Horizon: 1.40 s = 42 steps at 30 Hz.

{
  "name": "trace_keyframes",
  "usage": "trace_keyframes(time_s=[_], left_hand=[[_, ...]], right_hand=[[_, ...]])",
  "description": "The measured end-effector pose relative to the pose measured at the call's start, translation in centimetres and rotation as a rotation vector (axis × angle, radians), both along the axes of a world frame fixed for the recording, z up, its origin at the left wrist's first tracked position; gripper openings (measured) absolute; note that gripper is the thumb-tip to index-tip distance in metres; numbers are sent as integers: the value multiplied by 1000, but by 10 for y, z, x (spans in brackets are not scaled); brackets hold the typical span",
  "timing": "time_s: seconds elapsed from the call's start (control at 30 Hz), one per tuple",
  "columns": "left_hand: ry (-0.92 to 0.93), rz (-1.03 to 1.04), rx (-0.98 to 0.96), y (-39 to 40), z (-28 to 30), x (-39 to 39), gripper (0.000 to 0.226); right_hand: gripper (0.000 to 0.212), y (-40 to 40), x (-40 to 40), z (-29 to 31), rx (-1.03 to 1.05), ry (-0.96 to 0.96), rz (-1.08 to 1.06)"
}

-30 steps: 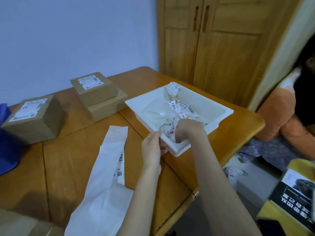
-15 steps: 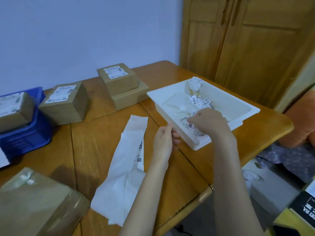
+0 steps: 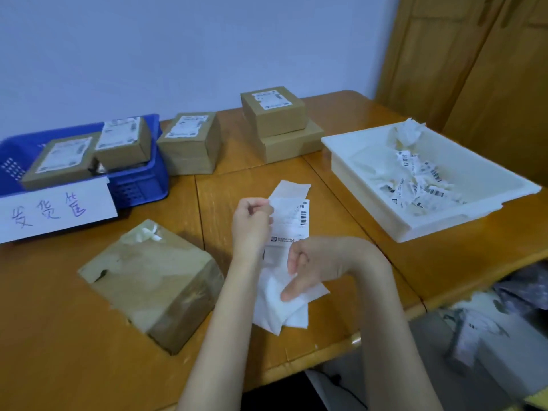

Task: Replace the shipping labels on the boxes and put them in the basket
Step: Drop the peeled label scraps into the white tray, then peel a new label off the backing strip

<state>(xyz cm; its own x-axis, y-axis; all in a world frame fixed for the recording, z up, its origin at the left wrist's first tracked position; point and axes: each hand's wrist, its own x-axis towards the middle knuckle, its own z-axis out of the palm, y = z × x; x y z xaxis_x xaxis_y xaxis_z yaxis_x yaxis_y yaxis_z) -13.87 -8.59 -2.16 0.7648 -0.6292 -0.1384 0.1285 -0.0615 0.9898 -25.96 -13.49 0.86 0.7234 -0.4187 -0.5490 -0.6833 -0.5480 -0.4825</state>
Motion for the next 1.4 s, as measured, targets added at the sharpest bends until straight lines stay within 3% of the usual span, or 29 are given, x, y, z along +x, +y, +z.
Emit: trace_keyframes(time_s=[0.1,0.17,0.27,0.4,0.53,0.63,0.8,0.87,0.93,1.07,1.2,1.3,1.4], left_hand=[[93,21,-83,7,7,3,18],[64,29,-100,10,11,5,18],[0,11,-101,16,16,7,15],[-118,-15,-61,23,15,6,11],[-293,-51,-52,25,7,9,8],[-459,-146,-92,27,0,6,12],[-926,-346,80,29,-10,4,57],[-1026,-370,184,28,-12,4,75],[-1007,-376,242,27,-14,5,78],[-907,-390,223,26,-19,5,47],[-701,-301,175,22,-23,10,20],[-484,-188,165,21,-20,14,17],[-272,-130,149,24,-16,13,21]], right_hand=[[81,12,5,-4,-11,26,72],[88,15,7,-7,-32,38,118],[68,14,9,-15,-105,-11,85],[51,7,8,-21,-140,-339,-208],[29,0,7,-19,77,-675,-440],[32,-7,9,-22,218,-765,-657],[51,-9,10,-24,668,-794,-844],[54,-9,10,-27,867,-868,-913],[51,-10,9,-28,1000,-915,-929],[57,-15,5,-29,1039,-957,-950],[52,-19,3,-30,1030,-1168,-1060],[58,-15,9,-34,918,-1330,-859],[57,-11,14,-43,584,-1322,-692]])
